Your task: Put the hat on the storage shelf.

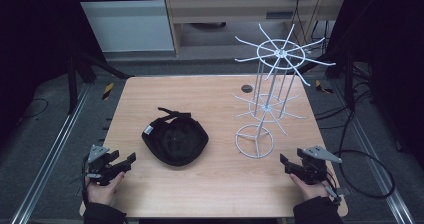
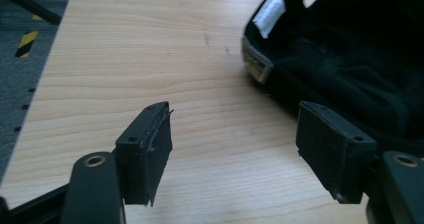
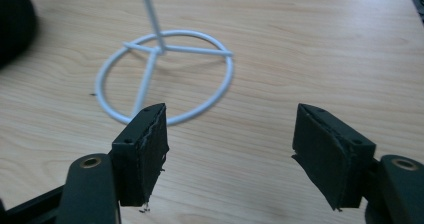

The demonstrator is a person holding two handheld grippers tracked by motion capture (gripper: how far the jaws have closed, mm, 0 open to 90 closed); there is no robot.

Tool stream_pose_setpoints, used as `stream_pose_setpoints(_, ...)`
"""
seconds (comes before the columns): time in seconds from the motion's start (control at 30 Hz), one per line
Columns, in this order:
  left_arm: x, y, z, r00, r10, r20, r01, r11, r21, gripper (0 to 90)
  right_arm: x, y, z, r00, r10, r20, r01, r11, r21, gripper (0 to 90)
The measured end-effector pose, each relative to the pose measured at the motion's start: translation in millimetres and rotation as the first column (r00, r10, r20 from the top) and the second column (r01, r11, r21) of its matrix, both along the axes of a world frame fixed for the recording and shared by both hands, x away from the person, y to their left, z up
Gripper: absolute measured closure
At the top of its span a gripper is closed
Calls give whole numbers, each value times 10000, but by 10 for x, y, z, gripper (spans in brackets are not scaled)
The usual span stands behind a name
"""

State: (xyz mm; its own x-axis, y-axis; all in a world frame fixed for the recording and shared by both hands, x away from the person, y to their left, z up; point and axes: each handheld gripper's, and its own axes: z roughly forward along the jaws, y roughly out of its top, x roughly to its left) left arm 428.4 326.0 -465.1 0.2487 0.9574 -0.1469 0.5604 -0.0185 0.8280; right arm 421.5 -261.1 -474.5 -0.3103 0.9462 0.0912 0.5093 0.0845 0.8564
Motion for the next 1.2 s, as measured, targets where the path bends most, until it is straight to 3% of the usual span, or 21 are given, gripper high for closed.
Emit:
stream_pose_setpoints(0.07, -9, -25, 6, 10000, -70, 21, 70, 10000, 1, 310, -11, 35, 12, 9999, 115, 32, -115, 9999, 11, 311)
stream_pose_setpoints(0.2, -29, -124, 27, 9993, -358, -120, 358, 9994, -7, 326, -54, 235, 54, 9964, 847, 85, -849, 9962, 169, 354)
stream_pose_setpoints(0.4, -41, -203, 73, 9989, -472, -65, 473, 9988, 134, 356, -67, 480, 92, 9868, 1616, 62, -1616, 9868, 135, 399)
stream_pose_setpoints(0.43, -38, -222, 96, 9988, -493, 19, 493, 9987, 82, 366, -58, 591, 114, 9800, 1980, 183, -1982, 9801, 107, 410)
stream_pose_setpoints(0.53, -34, -242, 117, 9986, -506, 129, 506, 9987, 48, 371, -38, 719, 143, 9730, 2285, 321, -2291, 9733, 155, 410)
stream_pose_setpoints(0.73, -30, -257, 197, 9976, -429, 537, 437, 9990, -131, 377, 3, 958, 169, 9634, 2646, 435, -2647, 9643, -38, 408)
stream_pose_setpoints(0.87, 10, -292, 231, 9978, -268, 610, 281, 9994, -201, 394, 69, 1159, 255, 9487, 3103, 610, -3115, 9502, 101, 413)
stream_pose_setpoints(1.2, 147, -379, 268, 9984, 6, 565, 0, 10000, -98, 408, 224, 1493, 376, 9388, 3352, 796, -3379, 9409, 220, 445)
